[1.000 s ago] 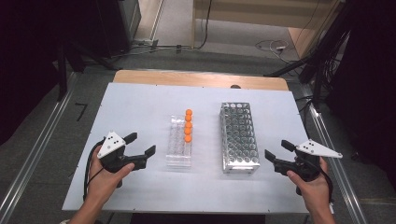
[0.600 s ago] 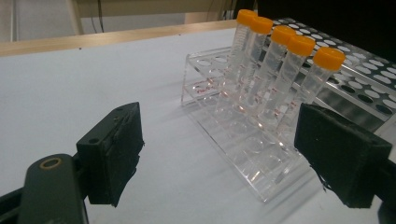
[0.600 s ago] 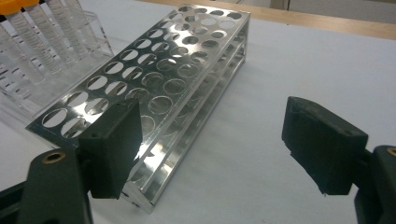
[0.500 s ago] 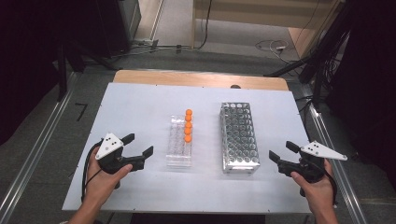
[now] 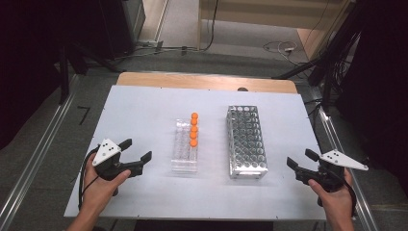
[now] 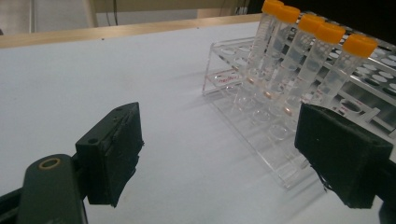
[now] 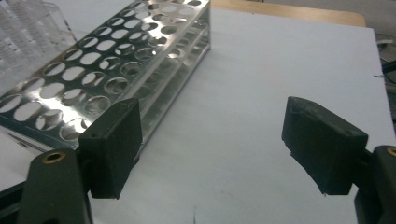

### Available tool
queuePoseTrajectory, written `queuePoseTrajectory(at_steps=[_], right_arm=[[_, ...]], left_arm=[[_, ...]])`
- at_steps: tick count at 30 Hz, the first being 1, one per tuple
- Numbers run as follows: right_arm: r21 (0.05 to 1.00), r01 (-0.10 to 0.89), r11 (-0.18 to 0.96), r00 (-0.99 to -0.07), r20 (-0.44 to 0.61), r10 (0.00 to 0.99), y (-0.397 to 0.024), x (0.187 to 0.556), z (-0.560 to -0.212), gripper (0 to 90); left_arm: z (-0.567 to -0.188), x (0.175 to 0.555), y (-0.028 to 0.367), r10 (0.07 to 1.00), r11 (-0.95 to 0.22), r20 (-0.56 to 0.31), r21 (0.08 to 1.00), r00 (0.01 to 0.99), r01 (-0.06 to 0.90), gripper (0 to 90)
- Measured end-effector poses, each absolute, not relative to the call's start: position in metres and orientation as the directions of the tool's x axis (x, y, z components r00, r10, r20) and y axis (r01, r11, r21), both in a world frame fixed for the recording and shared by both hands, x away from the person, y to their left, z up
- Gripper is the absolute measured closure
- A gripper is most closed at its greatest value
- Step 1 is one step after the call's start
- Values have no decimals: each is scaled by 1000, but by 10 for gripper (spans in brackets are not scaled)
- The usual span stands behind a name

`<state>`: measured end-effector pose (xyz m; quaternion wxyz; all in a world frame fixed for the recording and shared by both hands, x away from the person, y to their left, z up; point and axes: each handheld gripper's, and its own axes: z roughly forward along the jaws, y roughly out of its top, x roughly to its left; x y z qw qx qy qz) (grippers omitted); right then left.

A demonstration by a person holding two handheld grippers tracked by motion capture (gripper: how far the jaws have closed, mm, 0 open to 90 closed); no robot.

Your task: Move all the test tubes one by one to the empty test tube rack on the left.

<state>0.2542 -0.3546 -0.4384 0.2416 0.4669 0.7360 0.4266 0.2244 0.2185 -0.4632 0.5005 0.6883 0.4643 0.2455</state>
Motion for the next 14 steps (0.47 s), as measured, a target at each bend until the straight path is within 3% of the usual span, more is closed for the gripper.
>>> queuePoseTrajectory(at_steps=[9, 14], right_arm=[[836, 518, 180, -372, 31, 928, -375, 252, -451, 189], [815, 557, 161, -334, 43, 942, -381, 255, -463, 159]], left_arm=[[-475, 226, 226, 911, -115, -69, 904, 407, 411, 161], [-484, 228, 235, 926, -95, -83, 893, 367, 441, 161]])
